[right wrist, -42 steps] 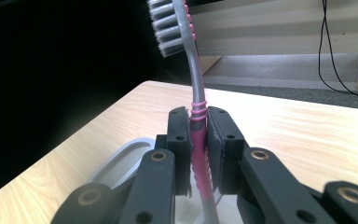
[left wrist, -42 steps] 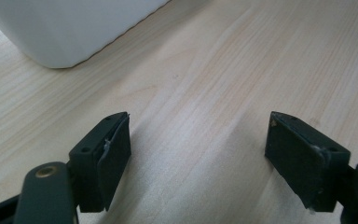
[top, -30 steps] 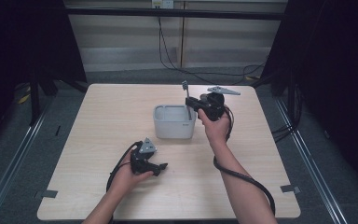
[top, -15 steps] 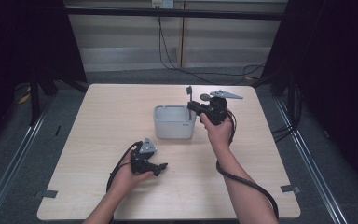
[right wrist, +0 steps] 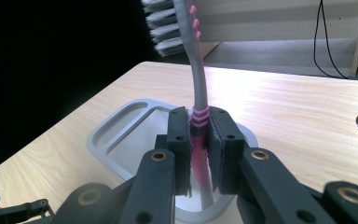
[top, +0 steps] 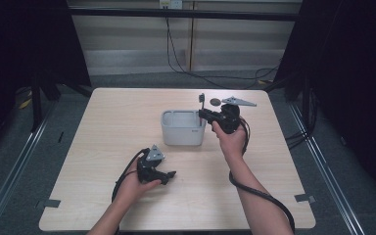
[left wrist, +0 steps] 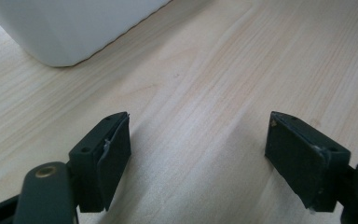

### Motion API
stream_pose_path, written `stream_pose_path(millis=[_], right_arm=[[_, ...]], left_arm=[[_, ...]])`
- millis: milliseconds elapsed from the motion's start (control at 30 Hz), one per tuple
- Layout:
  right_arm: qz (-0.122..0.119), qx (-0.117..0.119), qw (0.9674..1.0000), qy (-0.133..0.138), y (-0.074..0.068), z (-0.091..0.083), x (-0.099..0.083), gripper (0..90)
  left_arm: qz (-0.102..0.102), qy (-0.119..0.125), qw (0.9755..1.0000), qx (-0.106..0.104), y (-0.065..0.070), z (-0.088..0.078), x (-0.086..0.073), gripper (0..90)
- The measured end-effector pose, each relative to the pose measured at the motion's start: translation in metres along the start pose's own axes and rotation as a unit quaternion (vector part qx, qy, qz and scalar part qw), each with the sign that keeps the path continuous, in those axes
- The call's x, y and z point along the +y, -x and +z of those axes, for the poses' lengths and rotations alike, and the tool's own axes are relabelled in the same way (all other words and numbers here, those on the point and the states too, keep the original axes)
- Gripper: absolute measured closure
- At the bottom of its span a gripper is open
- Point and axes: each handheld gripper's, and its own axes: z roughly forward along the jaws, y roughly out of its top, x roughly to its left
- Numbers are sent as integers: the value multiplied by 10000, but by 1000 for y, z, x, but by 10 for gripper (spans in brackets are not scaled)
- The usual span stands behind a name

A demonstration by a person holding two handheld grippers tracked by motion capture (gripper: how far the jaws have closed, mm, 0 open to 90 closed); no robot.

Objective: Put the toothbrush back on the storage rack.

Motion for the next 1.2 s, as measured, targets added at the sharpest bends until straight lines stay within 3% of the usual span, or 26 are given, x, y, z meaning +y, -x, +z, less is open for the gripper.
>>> stream_pose_path(millis=[1200], right_arm=[[-116, -106, 9997, -207, 2, -6, -13, 796]], left_arm=[[-4, 0, 10000, 5, 0, 0, 0, 220]])
